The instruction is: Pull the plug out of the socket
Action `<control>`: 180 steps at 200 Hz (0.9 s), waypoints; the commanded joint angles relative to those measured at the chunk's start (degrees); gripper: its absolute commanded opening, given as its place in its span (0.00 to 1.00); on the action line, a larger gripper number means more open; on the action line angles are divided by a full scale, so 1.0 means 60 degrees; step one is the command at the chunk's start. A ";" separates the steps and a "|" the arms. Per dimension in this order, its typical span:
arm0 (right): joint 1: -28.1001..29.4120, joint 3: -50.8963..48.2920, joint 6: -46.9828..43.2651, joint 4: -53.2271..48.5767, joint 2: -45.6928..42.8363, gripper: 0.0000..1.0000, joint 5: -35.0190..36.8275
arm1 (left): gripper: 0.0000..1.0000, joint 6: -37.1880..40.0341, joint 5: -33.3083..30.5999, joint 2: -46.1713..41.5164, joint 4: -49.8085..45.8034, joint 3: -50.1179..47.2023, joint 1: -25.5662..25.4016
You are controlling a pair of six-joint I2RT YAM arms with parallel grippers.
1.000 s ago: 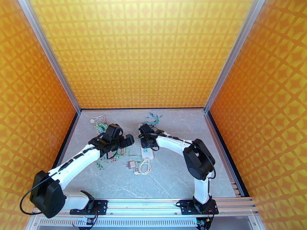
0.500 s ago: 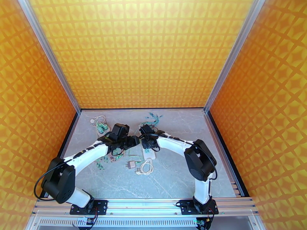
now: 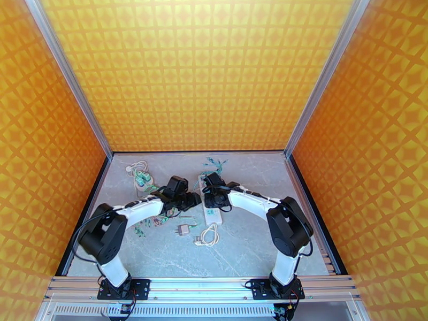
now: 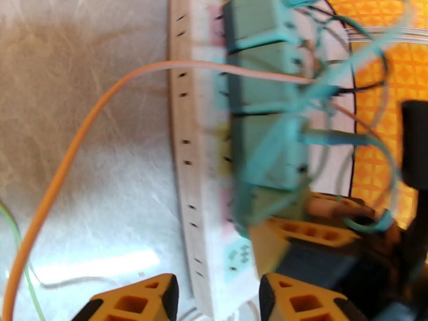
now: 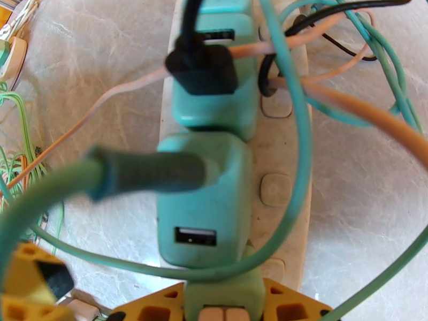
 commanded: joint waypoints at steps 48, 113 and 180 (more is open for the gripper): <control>-0.0037 0.0014 0.0102 0.0419 -0.0257 0.16 -0.0310 | 0.46 0.0135 0.0292 0.1083 0.0159 0.0722 -0.0170; -0.0040 -0.0157 0.0167 0.0625 -0.0316 0.15 -0.0515 | 0.47 0.0097 0.1000 0.1610 0.0763 0.0839 -0.0170; -0.0047 -0.0069 0.0106 0.0571 -0.0466 0.15 -0.0573 | 0.42 0.0107 0.0713 0.2230 -0.0070 0.0729 -0.0226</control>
